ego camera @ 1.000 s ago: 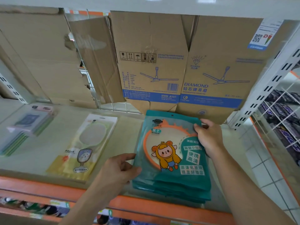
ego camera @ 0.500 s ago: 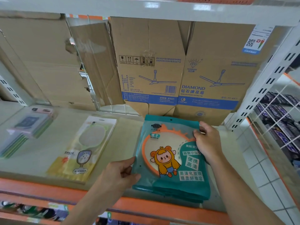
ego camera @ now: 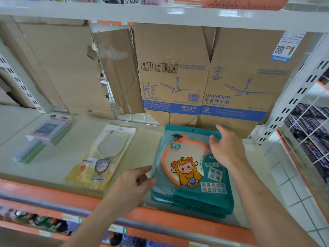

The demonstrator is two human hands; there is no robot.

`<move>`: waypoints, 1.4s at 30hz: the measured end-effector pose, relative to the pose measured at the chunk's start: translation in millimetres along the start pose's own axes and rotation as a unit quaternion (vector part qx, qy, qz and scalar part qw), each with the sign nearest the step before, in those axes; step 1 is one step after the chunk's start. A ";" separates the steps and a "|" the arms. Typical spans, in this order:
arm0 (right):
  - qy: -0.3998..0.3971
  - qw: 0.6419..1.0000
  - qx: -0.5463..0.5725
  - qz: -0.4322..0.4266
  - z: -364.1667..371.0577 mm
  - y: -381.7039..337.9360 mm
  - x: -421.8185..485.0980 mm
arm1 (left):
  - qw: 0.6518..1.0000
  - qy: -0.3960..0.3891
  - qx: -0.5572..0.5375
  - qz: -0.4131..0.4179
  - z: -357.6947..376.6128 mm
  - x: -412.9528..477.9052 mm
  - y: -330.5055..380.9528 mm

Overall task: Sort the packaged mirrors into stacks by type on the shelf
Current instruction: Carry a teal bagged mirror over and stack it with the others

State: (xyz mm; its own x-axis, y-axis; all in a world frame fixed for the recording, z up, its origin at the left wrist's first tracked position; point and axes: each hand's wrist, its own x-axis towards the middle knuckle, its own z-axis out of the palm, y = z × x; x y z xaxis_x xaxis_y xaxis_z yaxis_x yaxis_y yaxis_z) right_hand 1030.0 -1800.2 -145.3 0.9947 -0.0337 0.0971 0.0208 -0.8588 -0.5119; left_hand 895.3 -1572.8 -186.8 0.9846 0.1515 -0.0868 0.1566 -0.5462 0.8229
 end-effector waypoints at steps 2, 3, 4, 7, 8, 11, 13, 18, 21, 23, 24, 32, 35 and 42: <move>-0.020 0.999 -0.034 -0.029 -0.8 -13.0 -4.1 | 0.998 0.014 0.053 0.013 -3.7 -2.3 3.5; -0.029 0.997 -0.049 -0.044 -0.7 -19.8 -7.0 | 0.997 0.021 0.075 0.015 -6.0 -3.1 5.1; -0.037 0.995 -0.064 -0.060 0.2 -26.3 -9.4 | 0.995 0.027 0.093 0.016 -8.6 -3.8 5.4; -0.061 0.989 -0.095 -0.097 5.2 -43.3 -18.0 | 0.985 0.052 0.161 0.025 -17.6 -5.8 2.2; -0.068 0.987 -0.102 -0.105 8.2 -48.3 -20.9 | 0.981 0.061 0.180 0.030 -20.9 -6.8 0.1; -0.089 0.980 -0.122 -0.132 18.7 -65.4 -29.1 | 0.965 0.091 0.245 0.039 -32.9 -9.8 -10.6; -0.106 0.975 -0.132 -0.146 27.9 -80.9 -36.2 | 0.947 0.102 0.302 0.032 -44.3 -13.0 -21.2; -0.123 0.963 -0.154 -0.184 56.3 -126.4 -56.5 | 0.921 0.133 0.365 0.011 -84.5 -27.1 -55.2; -0.138 0.967 -0.141 -0.164 75.8 -152.6 -74.5 | 0.914 0.140 0.381 -0.011 -115.8 -38.3 -76.9; -0.138 0.970 -0.132 -0.154 92.5 -169.1 -89.0 | 0.907 0.146 0.396 -0.021 -138.8 -44.9 -92.8; -0.141 0.970 -0.127 -0.151 100.8 -177.7 -96.2 | 0.903 0.143 0.404 -0.030 -150.1 -47.3 -99.4; -0.144 0.970 -0.084 -0.175 153.0 -266.3 -135.2 | 0.890 0.153 0.427 -0.057 -232.3 -67.7 -141.5; -0.157 0.970 -0.078 -0.168 170.2 -295.1 -148.6 | 0.887 0.154 0.431 -0.063 -257.7 -75.1 -156.9; -0.172 0.968 -0.076 -0.164 199.9 -341.3 -168.8 | 0.886 0.172 0.427 -0.064 -301.8 -82.2 -187.8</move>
State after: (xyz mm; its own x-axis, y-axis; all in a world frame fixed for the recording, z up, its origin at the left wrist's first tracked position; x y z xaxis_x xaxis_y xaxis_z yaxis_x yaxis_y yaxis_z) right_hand 875.1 -1399.2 -157.5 0.9125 0.4029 -0.0706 0.3517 -0.8610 -0.3673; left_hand 761.7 -1234.1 -164.7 0.8955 0.4198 0.1480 0.4119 -0.9075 0.0822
